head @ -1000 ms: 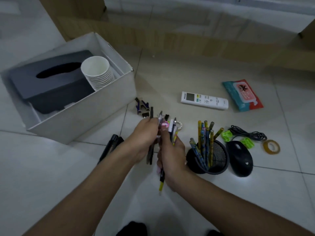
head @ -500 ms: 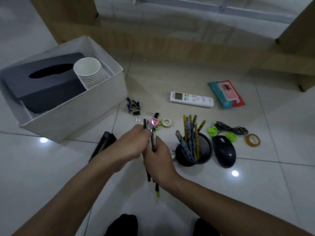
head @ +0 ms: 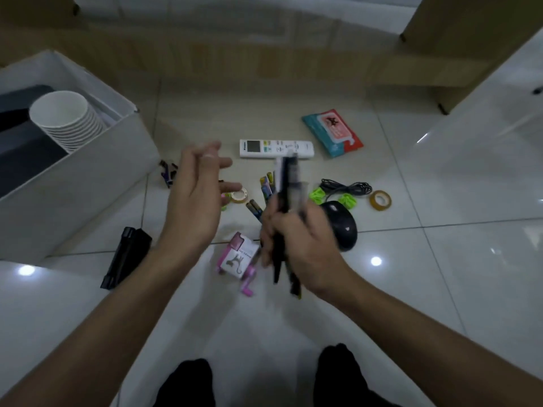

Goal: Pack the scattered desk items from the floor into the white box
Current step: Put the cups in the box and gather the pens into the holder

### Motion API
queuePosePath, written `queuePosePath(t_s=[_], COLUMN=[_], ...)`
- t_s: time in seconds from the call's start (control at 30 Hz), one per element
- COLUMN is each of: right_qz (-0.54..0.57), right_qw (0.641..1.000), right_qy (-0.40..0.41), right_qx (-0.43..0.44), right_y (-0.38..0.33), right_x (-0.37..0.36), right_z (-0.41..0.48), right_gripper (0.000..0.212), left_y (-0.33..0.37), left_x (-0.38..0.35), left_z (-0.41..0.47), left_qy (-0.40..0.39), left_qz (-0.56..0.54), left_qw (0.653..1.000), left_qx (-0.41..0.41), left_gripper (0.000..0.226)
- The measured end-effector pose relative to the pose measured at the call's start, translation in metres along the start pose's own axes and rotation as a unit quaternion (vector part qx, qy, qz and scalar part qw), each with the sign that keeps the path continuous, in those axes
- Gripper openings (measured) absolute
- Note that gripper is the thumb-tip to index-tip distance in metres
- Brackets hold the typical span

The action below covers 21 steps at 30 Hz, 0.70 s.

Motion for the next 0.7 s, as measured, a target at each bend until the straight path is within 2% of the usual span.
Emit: queuePosePath(t_s=[0.07,0.17,0.23,0.43,0.6,0.7], right_qz=[0.03,0.077,0.085,0.026,-0.004,-0.06], right_qw=[0.996,0.97,0.956,0.95,0.956,0.958], right_qy=[0.076,0.214,0.264,0.3,0.279,0.256], right_qx=[0.036,0.082,0.097,0.087,0.091,0.114], right_y=[-0.011,-0.017,-0.015,0.011,0.021,0.014], right_x=[0.03,0.077,0.089,0.076,0.071,0.069], right_z=[0.001,0.004,0.009,0.025,0.031,0.03], right_gripper=[0.011,0.004,0.007,0.019,0.019,0.019], left_y=[-0.016,-0.038,-0.052,-0.076,-0.077,-0.077], left_x=[-0.009,-0.023,-0.029,-0.059,-0.067,-0.07], left_z=[-0.012,-0.03,-0.038,-0.058,-0.065,-0.064], left_qy=[-0.008,-0.047,-0.071,-0.244,-0.257,-0.257], left_qz=[-0.011,0.017,0.023,0.05,0.092,0.115], left_qw=[1.0,0.997,0.995,0.967,0.962,0.959], left_qx=[0.025,0.051,0.069,0.059,0.024,0.025], left_gripper=[0.021,0.022,0.025,0.062,0.081,0.08])
Point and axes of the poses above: each hand's wrist, its own z-axis towards the middle knuckle, its own x-axis out of the back of the hand, y = z × x, the point moved 10 cm from there along z, towards the middle knuckle, and after that the axes turned 10 degrees about -x, right-handed, at the moved point
